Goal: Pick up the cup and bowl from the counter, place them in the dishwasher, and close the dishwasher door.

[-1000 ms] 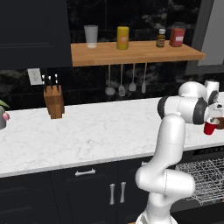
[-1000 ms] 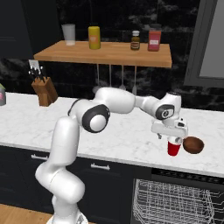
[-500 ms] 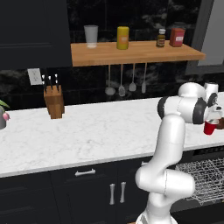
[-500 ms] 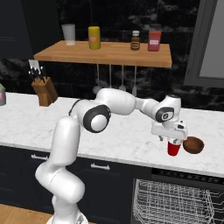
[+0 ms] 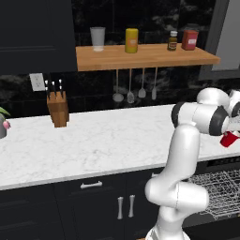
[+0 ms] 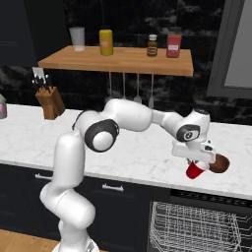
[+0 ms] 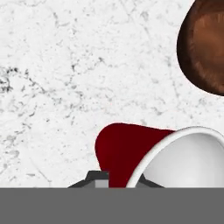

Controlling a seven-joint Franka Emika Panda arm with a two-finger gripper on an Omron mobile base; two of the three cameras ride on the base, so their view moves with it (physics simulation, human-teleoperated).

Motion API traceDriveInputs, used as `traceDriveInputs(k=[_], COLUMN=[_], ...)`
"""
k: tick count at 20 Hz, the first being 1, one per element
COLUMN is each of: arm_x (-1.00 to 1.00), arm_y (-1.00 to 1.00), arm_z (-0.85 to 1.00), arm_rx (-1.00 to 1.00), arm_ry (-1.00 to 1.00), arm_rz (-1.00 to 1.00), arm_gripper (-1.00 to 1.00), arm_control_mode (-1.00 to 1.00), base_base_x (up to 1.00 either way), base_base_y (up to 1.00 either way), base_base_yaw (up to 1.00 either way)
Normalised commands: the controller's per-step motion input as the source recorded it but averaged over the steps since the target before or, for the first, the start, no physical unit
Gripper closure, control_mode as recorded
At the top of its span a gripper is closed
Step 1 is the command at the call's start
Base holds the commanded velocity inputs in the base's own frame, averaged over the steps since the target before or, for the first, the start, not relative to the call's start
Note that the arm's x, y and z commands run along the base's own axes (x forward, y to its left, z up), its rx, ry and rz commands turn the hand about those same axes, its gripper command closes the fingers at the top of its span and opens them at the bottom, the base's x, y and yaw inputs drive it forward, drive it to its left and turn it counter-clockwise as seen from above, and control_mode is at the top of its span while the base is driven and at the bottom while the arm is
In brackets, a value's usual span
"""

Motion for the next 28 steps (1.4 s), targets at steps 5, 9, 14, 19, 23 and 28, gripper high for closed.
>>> traceDriveInputs(k=[5,9,14,19,23,28], arm_x=[-1.00,-1.00,-0.93,-0.68,-0.14,0.03], arm_y=[0.00,0.00,-0.52,-0.38,-0.01,0.02], arm_z=[0.12,0.08,-0.35,-0.12,-0.35,-0.43], arm_rx=[0.00,0.00,0.14,0.22,0.15,0.08], arm_ry=[-0.06,-0.17,-0.20,-0.09,-0.02,0.00], arm_rz=[0.14,0.20,0.35,0.27,0.08,0.00], arm_gripper=[1.00,1.00,1.00,1.00,1.00,1.00], arm_control_mode=[-1.00,-1.00,-1.00,-1.00,-1.00,-1.00], base_base_x=[0.00,0.00,0.00,0.00,0.00,0.00], base_base_y=[0.00,0.00,0.00,0.00,0.00,0.00], base_base_yaw=[0.00,0.00,0.00,0.00,0.00,0.00])
